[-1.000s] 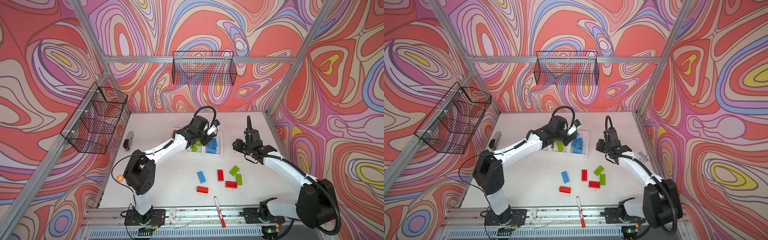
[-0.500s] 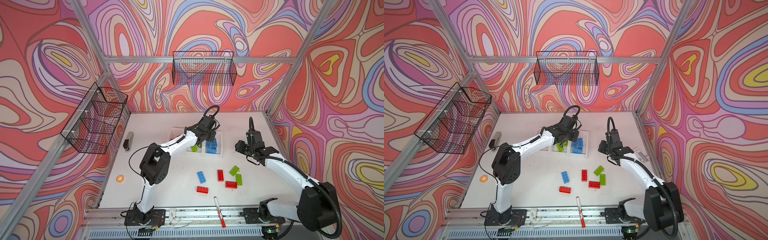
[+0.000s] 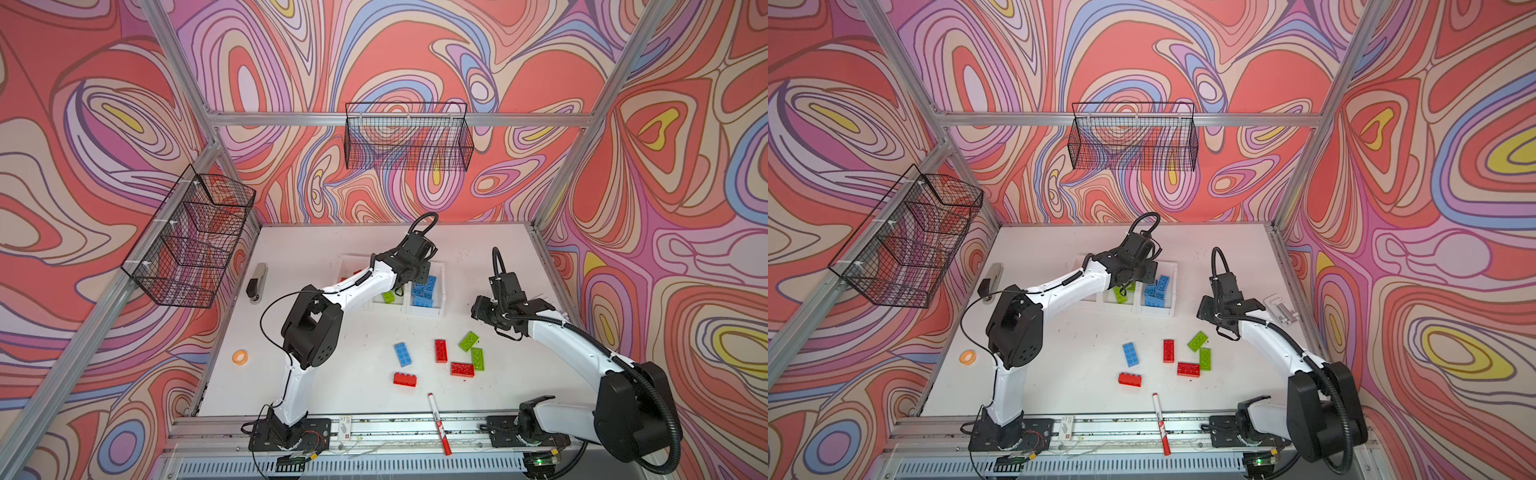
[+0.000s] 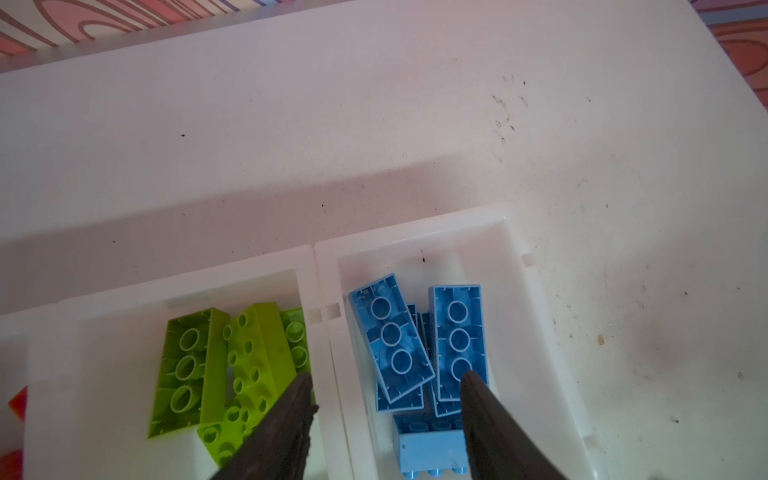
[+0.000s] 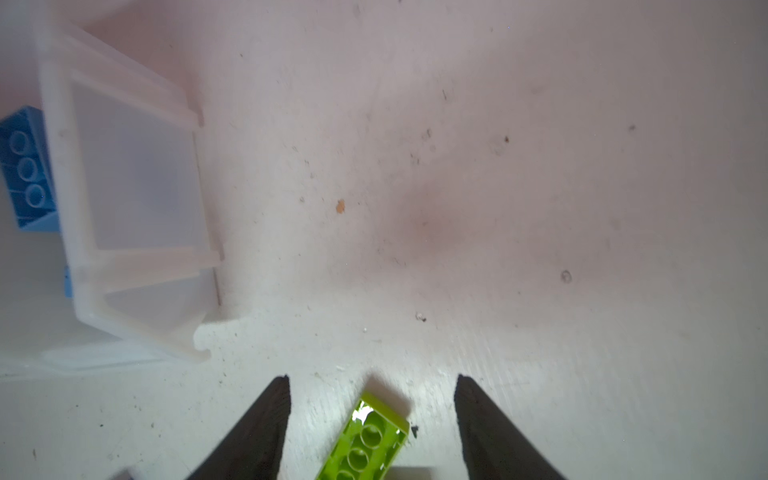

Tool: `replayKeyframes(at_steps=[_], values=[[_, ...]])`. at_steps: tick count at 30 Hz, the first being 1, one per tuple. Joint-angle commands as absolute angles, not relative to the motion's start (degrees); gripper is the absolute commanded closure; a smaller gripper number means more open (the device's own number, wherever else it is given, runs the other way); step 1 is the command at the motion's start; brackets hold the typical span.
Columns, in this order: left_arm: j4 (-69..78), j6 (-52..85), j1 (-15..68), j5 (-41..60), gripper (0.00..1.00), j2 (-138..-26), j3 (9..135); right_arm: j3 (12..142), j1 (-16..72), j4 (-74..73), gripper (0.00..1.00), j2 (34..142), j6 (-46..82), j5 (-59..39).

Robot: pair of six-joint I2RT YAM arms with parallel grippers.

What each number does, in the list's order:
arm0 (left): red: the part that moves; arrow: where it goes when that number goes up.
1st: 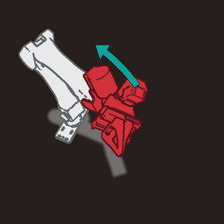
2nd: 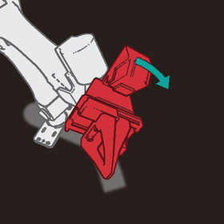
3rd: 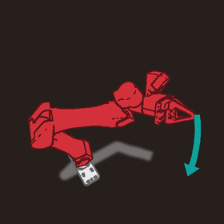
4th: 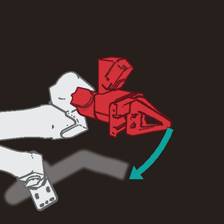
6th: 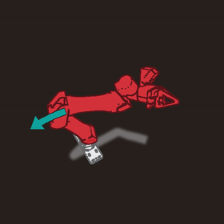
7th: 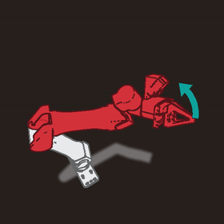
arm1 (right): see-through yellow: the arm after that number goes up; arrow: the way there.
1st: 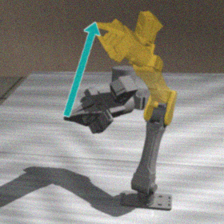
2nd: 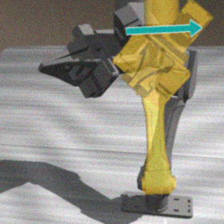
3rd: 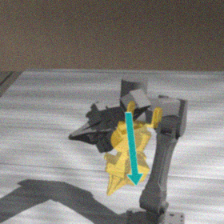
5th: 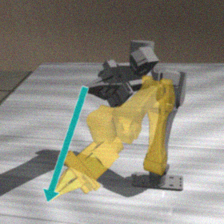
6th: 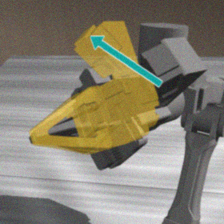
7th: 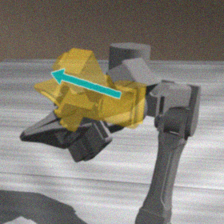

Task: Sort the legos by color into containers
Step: 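Grasp a lime-green brick with the right gripper while the left gripper withdraws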

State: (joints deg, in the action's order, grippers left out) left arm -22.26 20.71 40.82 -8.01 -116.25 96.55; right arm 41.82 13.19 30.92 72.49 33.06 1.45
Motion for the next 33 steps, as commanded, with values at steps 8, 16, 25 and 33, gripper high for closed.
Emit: replayKeyframes(at_steps=[8,16,25,33], values=[[-12.2,14.7,35.4,-11.9,0.4,-101.3,83.0,37.7,15.1,33.3,0.34,70.8,42.5,-1.5],[-11.7,12.9,32.0,-13.7,0.4,-94.4,73.4,37.7,18.6,34.4,0.35,74.0,50.0,0.8],[-11.4,12.5,29.5,-14.2,0.4,-89.6,68.0,39.2,21.4,34.4,0.33,78.7,53.5,2.3],[-11.3,12.2,29.2,-14.9,0.4,-87.4,65.4,39.9,21.7,33.6,0.37,81.5,53.7,3.1]])
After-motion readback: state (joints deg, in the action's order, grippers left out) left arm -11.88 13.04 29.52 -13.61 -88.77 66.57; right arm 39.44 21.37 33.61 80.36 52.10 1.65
